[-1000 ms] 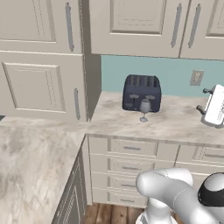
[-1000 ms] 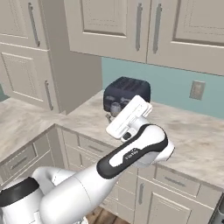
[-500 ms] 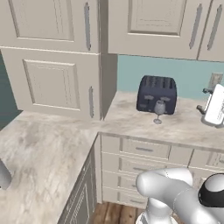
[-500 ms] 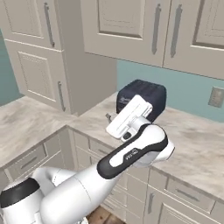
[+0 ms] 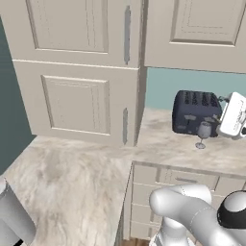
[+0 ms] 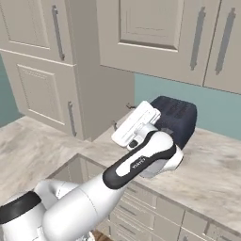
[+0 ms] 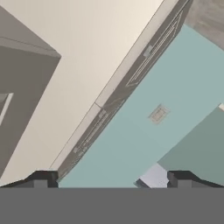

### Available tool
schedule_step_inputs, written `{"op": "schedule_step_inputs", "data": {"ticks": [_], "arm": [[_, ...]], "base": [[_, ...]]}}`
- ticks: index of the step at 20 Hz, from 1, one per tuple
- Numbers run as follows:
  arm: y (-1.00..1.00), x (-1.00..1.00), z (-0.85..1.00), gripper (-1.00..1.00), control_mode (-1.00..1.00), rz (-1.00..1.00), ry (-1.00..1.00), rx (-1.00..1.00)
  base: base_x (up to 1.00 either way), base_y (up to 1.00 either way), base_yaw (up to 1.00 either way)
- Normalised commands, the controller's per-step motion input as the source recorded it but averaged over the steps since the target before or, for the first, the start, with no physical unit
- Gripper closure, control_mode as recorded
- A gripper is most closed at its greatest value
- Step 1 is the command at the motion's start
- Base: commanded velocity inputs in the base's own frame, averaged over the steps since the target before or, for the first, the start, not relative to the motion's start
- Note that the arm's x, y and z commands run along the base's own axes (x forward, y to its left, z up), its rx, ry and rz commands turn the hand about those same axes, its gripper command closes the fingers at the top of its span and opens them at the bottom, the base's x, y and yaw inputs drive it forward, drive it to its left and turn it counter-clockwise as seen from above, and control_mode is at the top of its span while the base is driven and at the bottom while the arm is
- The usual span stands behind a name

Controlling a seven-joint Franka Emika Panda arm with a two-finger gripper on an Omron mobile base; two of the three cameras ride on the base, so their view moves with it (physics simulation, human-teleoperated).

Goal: Retrieve the wine glasses from the counter and place one next to each plate.

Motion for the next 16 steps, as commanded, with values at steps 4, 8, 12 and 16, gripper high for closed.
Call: {"op": "schedule_step_inputs", "data": {"ticks": [4, 8, 12, 16], "arm": [[0.0, 0.0, 0.0, -1.0, 1.0, 0.0, 0.0, 0.0], [0.0, 0.0, 0.0, -1.0, 1.0, 0.0, 0.0, 0.0], [0.0, 0.0, 0.0, -1.0, 1.0, 0.0, 0.0, 0.0], [0.0, 0.0, 0.0, -1.0, 1.0, 0.0, 0.0, 0.0]], "base": [[0.0, -0.11, -0.27], [0.06, 0.0, -0.37], [0.33, 0.04, -0.25], [0.18, 0.0, -0.2]]}}
